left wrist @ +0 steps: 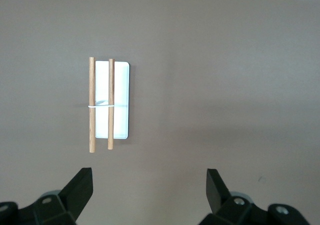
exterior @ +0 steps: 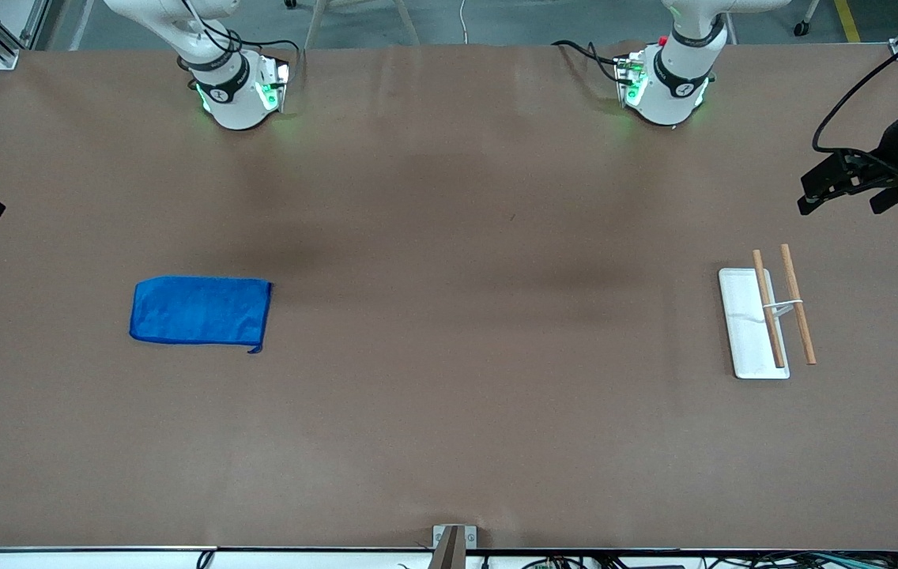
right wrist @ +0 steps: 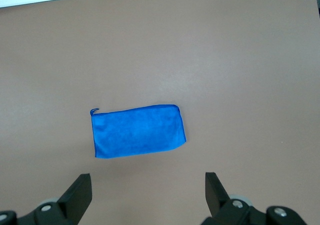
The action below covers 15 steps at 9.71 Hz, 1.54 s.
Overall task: Right arm passes towel to left arm to hang
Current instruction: 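Move the right gripper toward the blue towel, then lower the right gripper onto the blue towel and grasp its edge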
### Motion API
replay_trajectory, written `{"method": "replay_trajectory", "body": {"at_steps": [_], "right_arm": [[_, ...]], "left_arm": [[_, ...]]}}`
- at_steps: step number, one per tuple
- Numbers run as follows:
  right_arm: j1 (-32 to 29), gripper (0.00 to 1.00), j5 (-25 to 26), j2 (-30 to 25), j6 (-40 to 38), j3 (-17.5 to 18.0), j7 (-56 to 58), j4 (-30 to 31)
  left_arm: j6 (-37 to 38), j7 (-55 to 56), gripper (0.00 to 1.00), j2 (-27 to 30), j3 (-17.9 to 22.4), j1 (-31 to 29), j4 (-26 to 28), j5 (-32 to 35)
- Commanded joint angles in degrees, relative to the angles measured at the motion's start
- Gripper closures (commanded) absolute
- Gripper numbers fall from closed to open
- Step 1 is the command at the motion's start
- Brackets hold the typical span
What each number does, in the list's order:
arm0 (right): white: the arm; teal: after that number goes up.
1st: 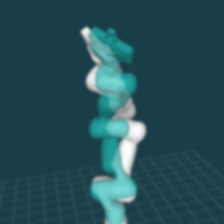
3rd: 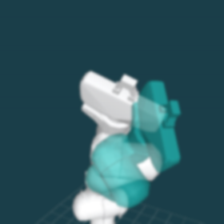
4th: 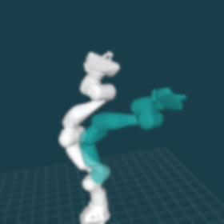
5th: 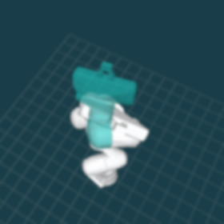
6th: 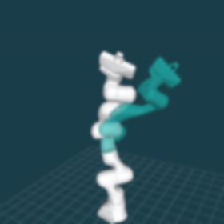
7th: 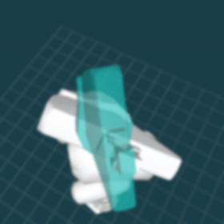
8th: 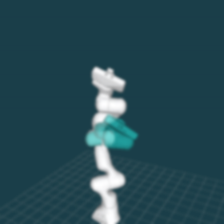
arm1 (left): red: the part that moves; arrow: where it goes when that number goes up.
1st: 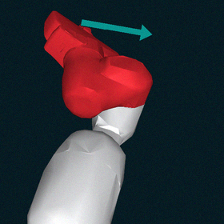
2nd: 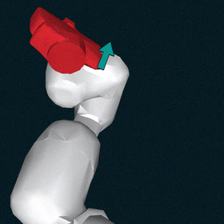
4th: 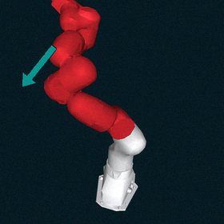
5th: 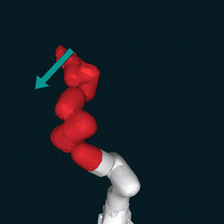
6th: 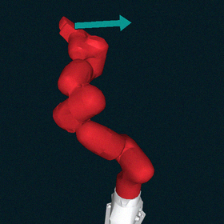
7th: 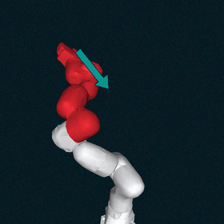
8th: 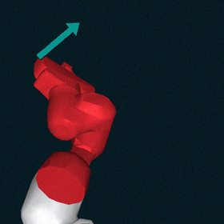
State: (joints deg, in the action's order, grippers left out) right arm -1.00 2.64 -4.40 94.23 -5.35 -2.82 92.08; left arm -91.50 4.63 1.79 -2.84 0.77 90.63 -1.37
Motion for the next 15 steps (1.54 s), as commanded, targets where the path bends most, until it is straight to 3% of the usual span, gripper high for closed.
{"method": "replay_trajectory", "body": {"at_steps": [1, 4, 6, 9, 11, 15], "right_arm": [[-0.23, 0.0, -0.27, -0.17, -0.1, 0.08, 0.36, 0.03], [-0.23, 0.0, -0.97, -0.17, -1.85, 0.17, -0.78, 0.55], [0.47, 0.0, -0.97, 0.36, -0.64, 1.56, -0.52, 4.48], [1.17, 0.0, -0.97, 3.25, 13.3, 2.54, -0.52, 18.7], [1.26, 0.0, -0.88, 8.16, 24.61, 2.72, 0.09, 27.05], [1.79, 0.0, -0.44, 20.99, 44.84, 3.16, 0.18, 34.02]], "left_arm": [[0.36, 0.21, 0.0, -0.47, -0.14, 0.02, 1.3, 0.06], [0.36, 0.12, 0.0, -0.56, -0.14, -0.07, 1.21, -0.03], [0.27, 0.12, 0.0, -0.65, -0.14, -0.16, 1.21, 0.06], [0.27, 0.12, 0.0, -1.0, -0.14, -0.07, 1.12, 0.06], [0.27, 0.03, 0.0, -1.09, -0.14, -0.16, 1.12, 0.06], [0.01, -0.05, 0.0, -1.43, -0.14, 0.19, 1.04, 0.06]]}}
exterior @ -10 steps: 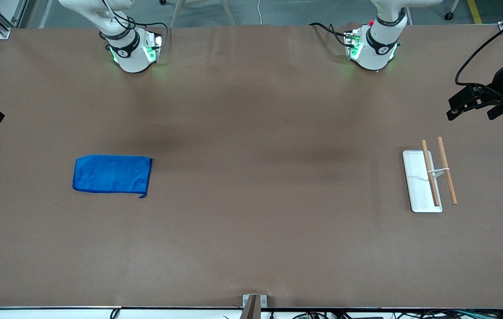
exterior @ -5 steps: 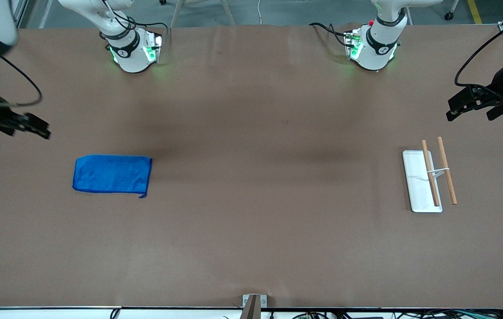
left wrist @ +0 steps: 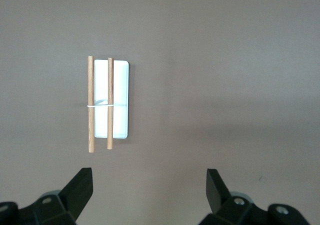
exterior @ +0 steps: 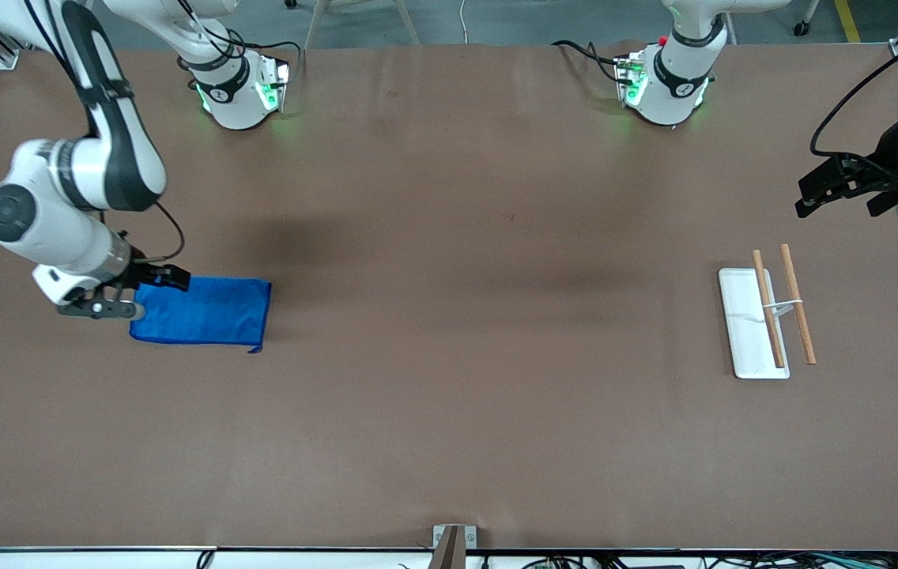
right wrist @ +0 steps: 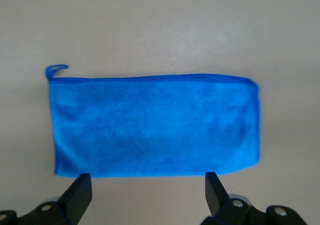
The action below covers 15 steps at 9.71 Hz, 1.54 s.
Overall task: Right arm passes towel to left arm to hang
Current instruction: 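Lower the right gripper onto the blue towel and grasp its edge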
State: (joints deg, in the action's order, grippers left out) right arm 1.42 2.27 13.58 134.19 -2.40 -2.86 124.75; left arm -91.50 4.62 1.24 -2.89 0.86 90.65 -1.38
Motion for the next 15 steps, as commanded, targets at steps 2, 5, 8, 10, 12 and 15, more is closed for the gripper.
{"method": "replay_trajectory", "body": {"at_steps": [2, 5, 8, 10, 12, 15], "right_arm": [[-2.72, 0.0, 0.37, 7.75, 10.53, 0.11, 2.31, 1.81], [-5.46, 0.01, 0.11, 10.15, 20.39, 0.2, 6.73, 5.49], [-5.29, 0.31, -0.16, 10.15, 20.06, 0.2, 6.64, 5.77], [-5.2, 0.74, -0.16, 10.15, 19.79, 0.29, 6.73, 5.77], [-4.33, 0.95, -0.42, 9.89, 16.04, 0.37, 6.73, 4.98], [-3.88, 0.99, -6.45, 7.25, -6.14, 1.69, 6.11, -6.04]], "left_arm": [[0.01, -0.05, 0.0, -0.89, -0.1, 0.02, 1.11, 0.06], [-0.08, -0.05, 0.0, -0.89, -0.1, 0.02, 1.02, 0.06], [-0.08, -0.31, 0.0, -0.89, -0.1, -0.15, 1.11, 0.06], [-0.08, -0.41, 0.0, -0.89, -0.1, -0.07, 1.2, 0.06], [-0.08, -0.58, 0.0, -0.89, -0.1, -0.15, 1.11, 0.06], [-0.08, -0.58, 0.0, -0.98, -0.1, -0.24, 1.11, 0.06]]}}
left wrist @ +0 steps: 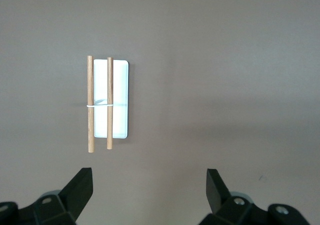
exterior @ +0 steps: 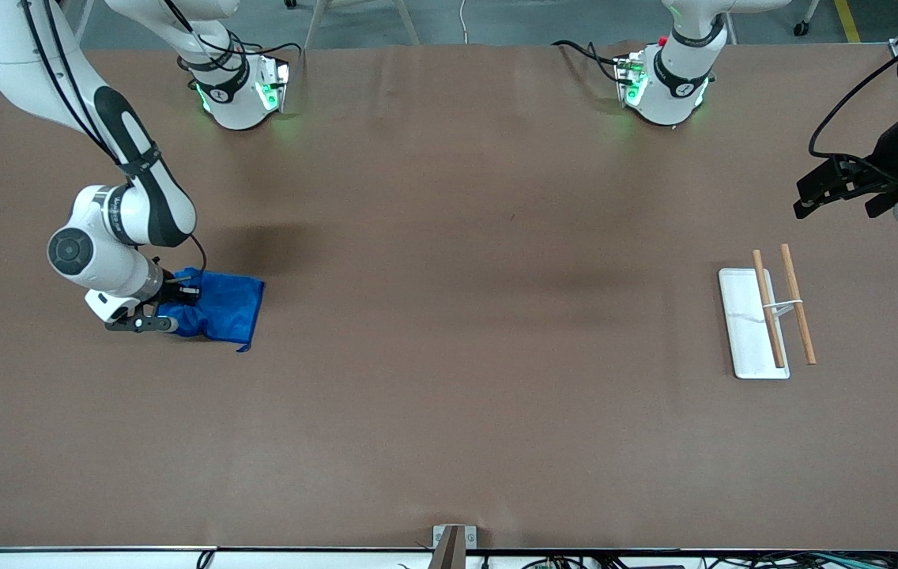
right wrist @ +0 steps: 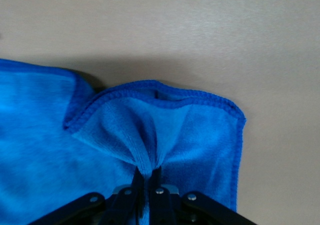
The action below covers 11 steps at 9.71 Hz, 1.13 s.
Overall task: Right arm passes towel to left arm to hang
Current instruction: 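Lift the towel with the right gripper while the left gripper approaches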
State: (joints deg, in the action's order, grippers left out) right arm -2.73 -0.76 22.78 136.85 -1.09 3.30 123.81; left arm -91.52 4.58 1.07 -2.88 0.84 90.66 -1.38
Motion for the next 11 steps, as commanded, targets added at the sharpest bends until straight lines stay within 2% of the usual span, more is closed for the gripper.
{"method": "replay_trajectory", "body": {"at_steps": [1, 3, 5, 6, 8, 9, 11], "right_arm": [[0.27, 0.99, -5.63, -1.95, -16.97, 0.47, -0.14, -10.81], [0.96, 0.99, -9.07, -4.22, -25.54, 0.99, -0.13, -17.08], [1.41, 0.99, -14.49, -4.59, -33.27, 3.8, -1.79, -23.32], [1.58, 0.99, -16.01, -4.59, -35.66, 6.68, -3.72, -25.87], [1.5, 0.99, -16.37, -4.24, -35.42, 14.5, -9.27, -29.04], [1.93, 0.99, -20.47, -4.15, -34.38, 17.84, -9.89, -29.06], [3.07, 0.99, -36.42, -3.8, -32.61, 20.06, -9.63, -28.98]], "left_arm": [[0.02, -0.53, 0.0, -0.81, -0.11, -0.23, 1.1, -0.03], [0.29, -0.62, 0.0, -0.63, -0.2, -0.31, 1.45, -0.03], [0.55, -0.62, 0.0, 0.06, -0.2, -0.14, 2.76, -0.99], [0.72, -0.54, 0.0, 0.51, -0.2, -0.23, 3.99, -2.3], [2.22, -0.62, 0.0, 0.6, -0.2, -0.23, 5.31, -6.6], [2.74, -1.41, 0.0, 0.6, -0.28, -0.23, 6.19, -8.28], [3.27, -6.58, 0.0, 0.69, -0.29, 0.12, 8.47, -10.74]]}}
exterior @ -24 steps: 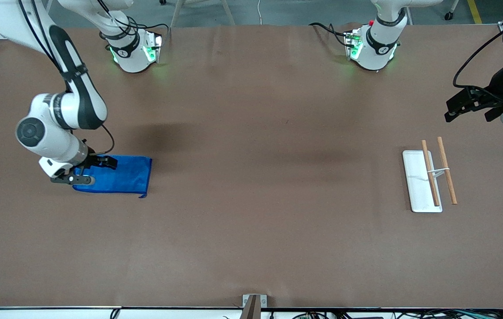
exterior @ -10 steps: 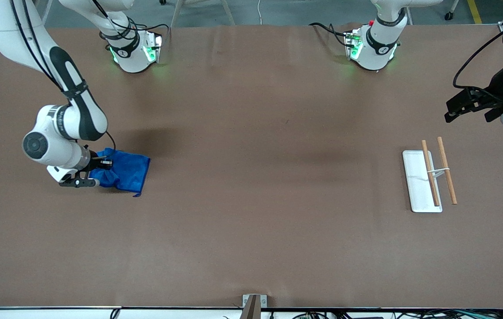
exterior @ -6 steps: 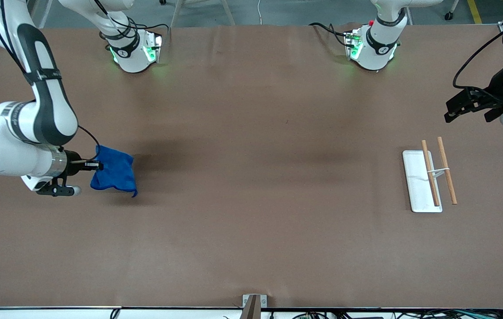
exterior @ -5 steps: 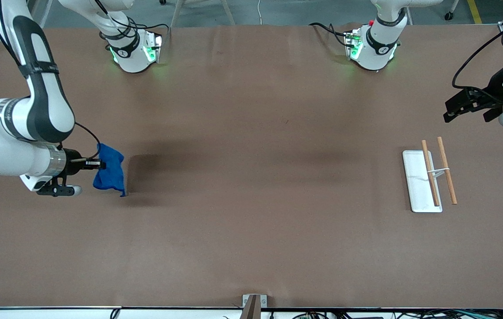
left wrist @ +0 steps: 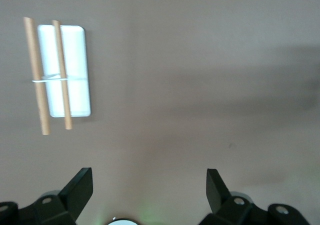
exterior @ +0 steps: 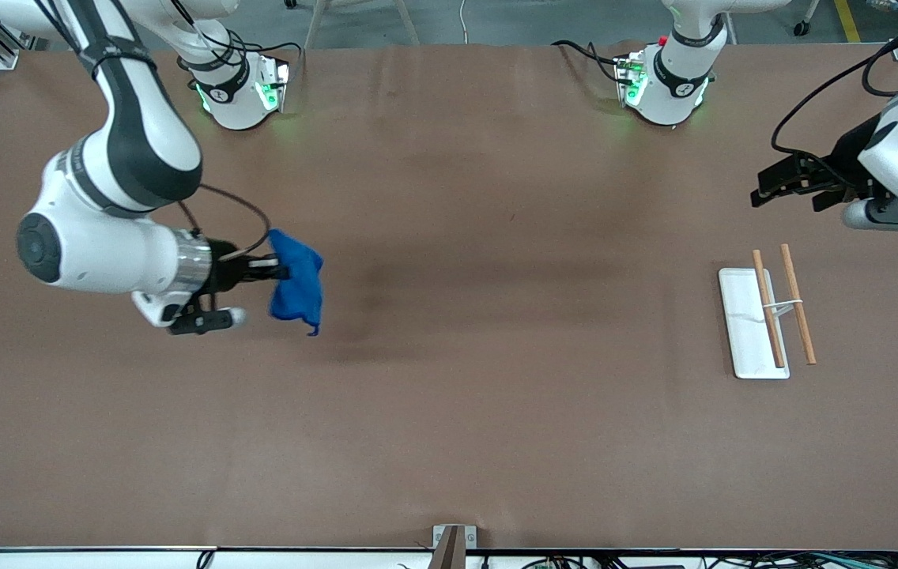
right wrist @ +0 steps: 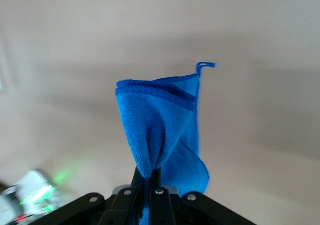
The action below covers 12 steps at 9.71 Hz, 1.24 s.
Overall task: Right arm passes towel to left arm to hang
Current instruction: 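Lift the towel with the right gripper while the left gripper approaches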
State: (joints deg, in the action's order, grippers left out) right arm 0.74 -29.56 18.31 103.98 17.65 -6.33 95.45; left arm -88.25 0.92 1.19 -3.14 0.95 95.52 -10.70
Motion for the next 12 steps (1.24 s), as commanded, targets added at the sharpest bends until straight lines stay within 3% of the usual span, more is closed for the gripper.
{"method": "replay_trajectory", "body": {"at_steps": [1, 3, 5, 8, 11, 12], "right_arm": [[0.4, 0.99, -14.05, 0.93, 1.56, 1.86, 0.01, -0.61], [1.37, 0.99, -25.92, 2.68, 3.76, 5.27, 0.53, -0.61], [2.24, 0.99, -39.19, 5.84, 10.58, 11.32, 0.8, -0.7], [2.69, 0.99, -56.23, 11.99, 12.3, 17.67, 6.15, -0.96], [6.19, 0.99, -69.27, 14.56, 13.35, 17.77, 13.77, -0.7], [6.47, 0.99, -71.31, 14.99, 13.35, 17.77, 14.33, -0.7]], "left_arm": [[0.0, -4.68, 0.0, 0.48, -0.03, 0.01, 4.93, -3.09], [-0.52, -5.14, 0.0, 0.21, -0.11, 0.36, 7.56, -7.12], [-0.78, -7.06, 0.0, -0.66, -0.2, 1.15, 11.42, -17.12], [-0.35, -6.81, 0.02, -5.22, -0.55, 3.79, 14.59, -28.72], [-3.07, -7.25, 0.0, -8.04, -0.55, 4.84, 17.42, -38.23], [-3.51, -8.99, 0.0, -8.92, -0.64, 5.02, 18.55, -41.04]]}}
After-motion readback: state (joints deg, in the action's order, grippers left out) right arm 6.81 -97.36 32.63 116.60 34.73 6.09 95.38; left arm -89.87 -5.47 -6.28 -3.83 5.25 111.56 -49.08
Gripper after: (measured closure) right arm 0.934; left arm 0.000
